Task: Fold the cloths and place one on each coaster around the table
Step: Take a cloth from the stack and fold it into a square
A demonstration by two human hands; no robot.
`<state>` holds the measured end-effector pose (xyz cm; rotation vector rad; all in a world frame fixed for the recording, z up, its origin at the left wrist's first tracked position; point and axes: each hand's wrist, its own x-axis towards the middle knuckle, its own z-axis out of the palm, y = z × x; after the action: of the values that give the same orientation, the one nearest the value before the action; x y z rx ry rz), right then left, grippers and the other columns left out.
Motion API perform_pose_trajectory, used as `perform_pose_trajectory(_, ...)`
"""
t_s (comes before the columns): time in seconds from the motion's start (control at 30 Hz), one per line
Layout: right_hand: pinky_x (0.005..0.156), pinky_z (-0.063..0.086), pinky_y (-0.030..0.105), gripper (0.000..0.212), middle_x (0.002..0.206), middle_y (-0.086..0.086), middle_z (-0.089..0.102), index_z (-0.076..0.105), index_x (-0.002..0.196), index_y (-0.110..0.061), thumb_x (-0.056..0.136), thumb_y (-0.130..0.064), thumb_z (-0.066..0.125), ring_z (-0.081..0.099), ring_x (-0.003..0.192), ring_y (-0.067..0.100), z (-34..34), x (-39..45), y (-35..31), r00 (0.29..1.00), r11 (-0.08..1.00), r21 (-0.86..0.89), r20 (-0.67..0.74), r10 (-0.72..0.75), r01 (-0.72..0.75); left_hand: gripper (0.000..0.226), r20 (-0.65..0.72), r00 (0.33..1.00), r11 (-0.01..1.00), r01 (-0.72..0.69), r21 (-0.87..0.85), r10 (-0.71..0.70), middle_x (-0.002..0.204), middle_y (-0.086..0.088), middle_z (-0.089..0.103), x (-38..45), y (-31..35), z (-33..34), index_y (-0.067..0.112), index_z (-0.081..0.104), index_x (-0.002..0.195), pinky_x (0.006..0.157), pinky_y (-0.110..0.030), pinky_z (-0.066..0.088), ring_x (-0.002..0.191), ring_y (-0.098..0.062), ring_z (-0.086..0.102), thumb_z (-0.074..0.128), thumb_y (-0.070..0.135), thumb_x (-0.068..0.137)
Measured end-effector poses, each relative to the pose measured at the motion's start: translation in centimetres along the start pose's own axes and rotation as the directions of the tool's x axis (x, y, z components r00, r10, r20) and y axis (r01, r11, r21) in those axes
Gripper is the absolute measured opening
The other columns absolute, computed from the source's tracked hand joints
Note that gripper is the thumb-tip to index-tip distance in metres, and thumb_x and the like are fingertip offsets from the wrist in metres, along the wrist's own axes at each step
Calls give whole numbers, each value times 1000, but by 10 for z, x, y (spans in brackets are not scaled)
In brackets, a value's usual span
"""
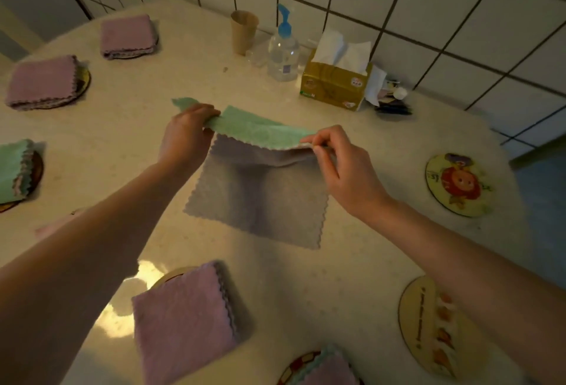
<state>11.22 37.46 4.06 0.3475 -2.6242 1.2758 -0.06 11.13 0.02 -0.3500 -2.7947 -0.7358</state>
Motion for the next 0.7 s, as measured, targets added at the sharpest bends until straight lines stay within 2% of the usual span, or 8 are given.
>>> perform_pose_trajectory(0.07, 74, 52, 34, 4, 108, 1, 67, 47, 99, -13, 98, -15, 44, 64, 94, 10, -22, -19, 8, 1000, 999, -33, -6, -29, 29, 37, -15, 1000, 999, -20, 40, 20, 121, -10, 65, -18, 25, -4, 8, 68, 114, 94, -39, 47, 109, -32, 60, 61, 1, 78)
perform_pose_trajectory(0.17, 76, 52, 38, 9, 103, 2, 65, 49, 102, -13, 94, -16, 51, 63, 93, 13, -49, -50, 22, 999, 999, -30, -9, -33, 33, 33, -37, 999, 992, 18, 125, -13, 119, -5, 66, -58, 61, -10, 15, 69, 113, 86, -42, 50, 106, -32, 59, 62, 8, 82)
perform_pose_trajectory(0.3, 82, 48, 27, 28, 108, -1, 58, 50, 110, -14, 85, -6, 58, 57, 99, 11, -93, -107, 44, 992, 993, -99, 116, -50, 62, 27, 13, 999, 973, 46, 226, -50, 112, -7, 68, -130, 117, -6, 14, 69, 110, 80, -41, 48, 102, -33, 56, 62, 13, 84)
perform_pose_trajectory(0.47, 87, 46, 30, 35, 106, 5, 55, 55, 112, -7, 80, 5, 58, 53, 101, 18, -148, -149, 71, 979, 953, -251, 156, -133, 170, 21, 45, 997, 983, 52, 177, -61, 103, -10, 69, -180, 187, 8, 10, 70, 104, 77, -39, 48, 96, -33, 62, 63, 13, 84)
perform_pose_trajectory(0.57, 88, 38, 20, 34, 102, 8, 55, 61, 110, -3, 77, 7, 62, 50, 99, 18, -180, -179, 88, 971, 915, -345, 183, -153, 209, 23, 112, 990, 984, -100, 149, 84, 111, -10, 68, -210, 222, 22, 8, 69, 103, 81, -34, 52, 102, -28, 64, 69, 12, 80)
perform_pose_trajectory(0.63, 83, 38, 20, 33, 96, 6, 55, 64, 105, -4, 74, 6, 66, 48, 94, 17, -197, -210, 102, 961, 884, -400, 226, -162, 243, 15, 153, 980, 984, -144, 107, 127, 96, -8, 71, -242, 244, 32, 10, 71, 92, 72, -37, 55, 90, -30, 66, 71, 11, 78)
perform_pose_trajectory(0.7, 79, 45, 26, 31, 92, 3, 56, 67, 100, -7, 71, 3, 70, 49, 90, 17, -209, -243, 117, 948, 868, -421, 280, -151, 263, 12, 209, 966, 978, -180, 110, 154, 86, -2, 72, -275, 262, 43, 14, 73, 86, 64, -33, 56, 80, -27, 65, 63, 18, 80)
